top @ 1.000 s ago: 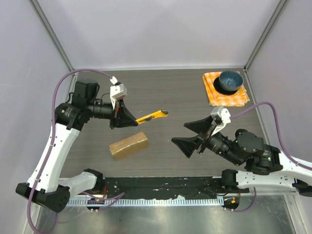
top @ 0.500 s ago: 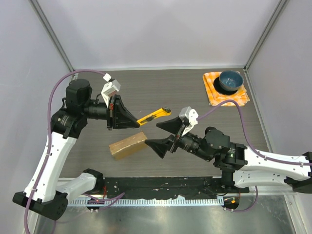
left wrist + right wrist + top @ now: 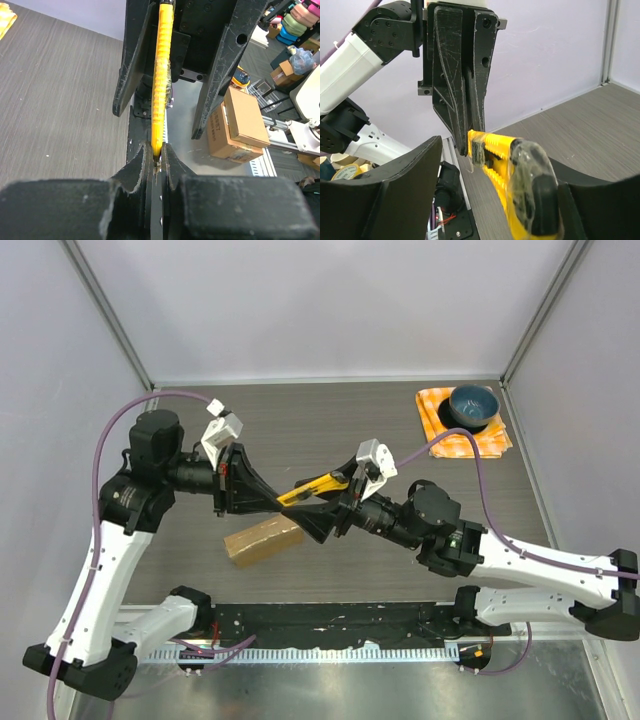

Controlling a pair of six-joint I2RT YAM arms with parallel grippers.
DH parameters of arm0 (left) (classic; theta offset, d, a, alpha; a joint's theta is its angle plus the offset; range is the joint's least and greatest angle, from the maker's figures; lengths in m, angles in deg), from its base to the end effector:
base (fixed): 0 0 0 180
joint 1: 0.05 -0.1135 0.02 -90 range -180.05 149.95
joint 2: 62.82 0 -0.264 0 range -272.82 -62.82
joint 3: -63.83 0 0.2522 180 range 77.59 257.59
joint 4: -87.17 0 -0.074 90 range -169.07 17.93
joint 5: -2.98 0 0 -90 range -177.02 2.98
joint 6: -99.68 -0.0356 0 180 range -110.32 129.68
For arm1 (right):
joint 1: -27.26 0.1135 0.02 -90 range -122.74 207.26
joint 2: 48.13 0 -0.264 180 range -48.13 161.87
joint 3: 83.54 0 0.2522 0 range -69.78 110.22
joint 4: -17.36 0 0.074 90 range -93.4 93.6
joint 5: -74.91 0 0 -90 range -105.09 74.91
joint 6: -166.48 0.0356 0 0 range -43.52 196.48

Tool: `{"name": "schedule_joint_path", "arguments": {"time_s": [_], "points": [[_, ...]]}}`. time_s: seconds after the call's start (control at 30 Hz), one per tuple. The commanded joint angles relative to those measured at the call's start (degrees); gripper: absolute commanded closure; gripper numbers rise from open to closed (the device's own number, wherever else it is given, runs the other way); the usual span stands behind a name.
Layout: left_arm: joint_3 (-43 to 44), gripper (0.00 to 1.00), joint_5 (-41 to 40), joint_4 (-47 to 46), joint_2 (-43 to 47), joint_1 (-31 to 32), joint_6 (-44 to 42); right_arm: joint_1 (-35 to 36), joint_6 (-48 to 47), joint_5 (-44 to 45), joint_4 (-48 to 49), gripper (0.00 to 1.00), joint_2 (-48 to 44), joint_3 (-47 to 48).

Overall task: Unpack the express box
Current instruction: Adjust the knife.

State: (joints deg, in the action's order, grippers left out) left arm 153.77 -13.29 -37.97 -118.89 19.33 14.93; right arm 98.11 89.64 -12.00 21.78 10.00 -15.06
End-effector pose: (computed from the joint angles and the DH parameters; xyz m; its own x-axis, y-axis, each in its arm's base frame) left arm 0.1400 -0.0855 0.4430 -0.4224 0.1214 -0.8983 0.9036 -0.0221 -0.4278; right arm 0.0788 0.2210 0.4109 -0.1294 0.3203 -0.9384 -0.9209 0.3121 0.2335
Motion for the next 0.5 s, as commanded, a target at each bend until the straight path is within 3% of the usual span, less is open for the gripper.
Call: {"name": "schedule_joint_path", "arguments": {"time_s": [0.0, 0.3, 0.4, 0.47], "points": [[-0.16, 1.00, 2.55, 0.29, 1.23, -0.30, -0.86, -1.15, 2.12, -5.02, 5.90, 0.37, 1.10, 2.76], [-0.16, 1.00, 2.82, 0.73, 2.11, -0.30, -1.04, -3.96, 5.81, -10.74, 10.04, 0.55, 4.98, 4.25], [-0.16, 1.00, 2.82, 1.35, 2.37, -0.30, -1.65, -4.49, 6.34, -11.71, 9.69, 0.80, 5.50, 4.61], [-0.16, 1.00, 2.64, 1.52, 2.37, -0.30, -1.83, -4.67, 6.69, -12.05, 8.99, 0.90, 5.77, 4.78]]}}
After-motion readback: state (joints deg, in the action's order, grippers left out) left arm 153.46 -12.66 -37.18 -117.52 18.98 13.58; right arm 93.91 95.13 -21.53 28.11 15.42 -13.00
